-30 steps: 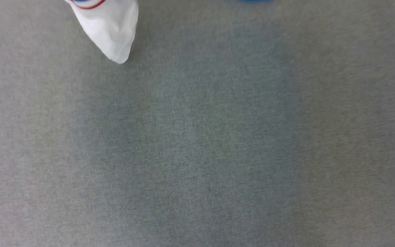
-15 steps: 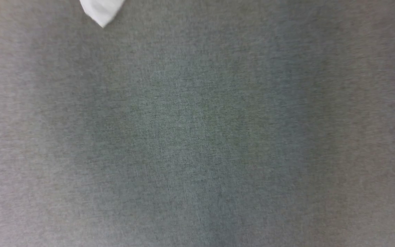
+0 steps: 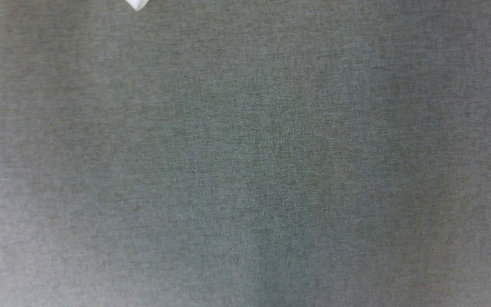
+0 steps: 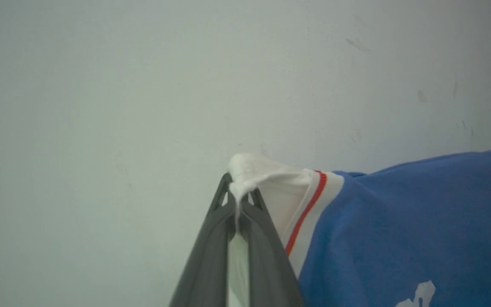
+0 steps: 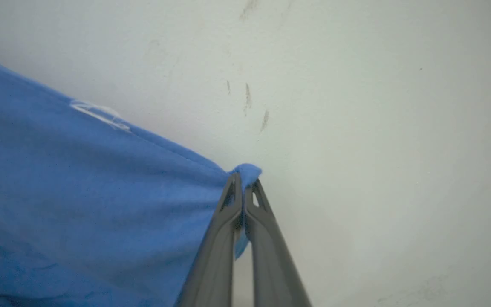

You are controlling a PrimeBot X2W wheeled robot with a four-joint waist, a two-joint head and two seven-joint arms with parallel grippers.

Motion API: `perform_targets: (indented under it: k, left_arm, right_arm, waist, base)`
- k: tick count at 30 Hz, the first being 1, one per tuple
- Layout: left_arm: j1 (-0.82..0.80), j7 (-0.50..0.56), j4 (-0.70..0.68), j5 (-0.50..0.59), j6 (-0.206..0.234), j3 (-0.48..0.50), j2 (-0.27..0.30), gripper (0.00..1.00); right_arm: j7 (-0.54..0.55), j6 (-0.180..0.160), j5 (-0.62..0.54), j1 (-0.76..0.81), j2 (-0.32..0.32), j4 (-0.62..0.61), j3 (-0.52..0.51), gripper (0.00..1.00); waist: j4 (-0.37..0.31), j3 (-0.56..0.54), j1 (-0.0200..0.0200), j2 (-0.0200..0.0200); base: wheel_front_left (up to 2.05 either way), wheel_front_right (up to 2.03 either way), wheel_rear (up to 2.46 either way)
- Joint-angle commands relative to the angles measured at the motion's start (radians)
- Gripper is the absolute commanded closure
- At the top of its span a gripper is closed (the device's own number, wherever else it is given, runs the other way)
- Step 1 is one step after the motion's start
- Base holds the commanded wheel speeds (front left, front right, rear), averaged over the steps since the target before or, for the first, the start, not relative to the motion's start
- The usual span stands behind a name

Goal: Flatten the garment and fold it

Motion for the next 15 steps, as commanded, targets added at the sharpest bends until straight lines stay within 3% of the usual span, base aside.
perform_targets:
  k: [1, 7, 12, 15]
  left_arm:
    - [0.026, -0.005, 0.007, -0.014, -0.007, 0.006, 0.001, 1.0]
    - [0.221, 0.013, 0.009, -0.056, -0.03, -0.005, 0.022, 1.0]
    - [0.446, 0.072, -0.105, -0.078, 0.005, -0.01, 0.048, 1.0]
    - [0.595, 0.108, -0.205, -0.093, 0.048, -0.002, 0.06, 1.0]
  right_arm:
    - [-0.007, -0.001, 0.012, 0.027, -0.008, -0.003, 0.005, 1.0]
    - [-0.025, -0.001, 0.135, 0.223, -0.03, -0.073, 0.076, 1.0]
    - [-0.003, -0.001, 0.257, 0.46, -0.053, -0.223, 0.11, 1.0]
    - [0.027, -0.001, 0.313, 0.62, -0.066, -0.35, 0.11, 1.0]
  waist:
    - [0.007, -0.016, -0.0001, 0.0]
    - [0.007, -0.101, -0.0001, 0.0]
    - [0.004, -0.178, -0.0001, 0.0]
    - [0.003, -0.221, -0.0001, 0.0]
  base:
    - [0.0, 0.0, 0.0]
    - [0.0, 0.0, 0.0]
    - [0.0, 0.0, 0.0]
    - [0.0, 0.0, 0.0]
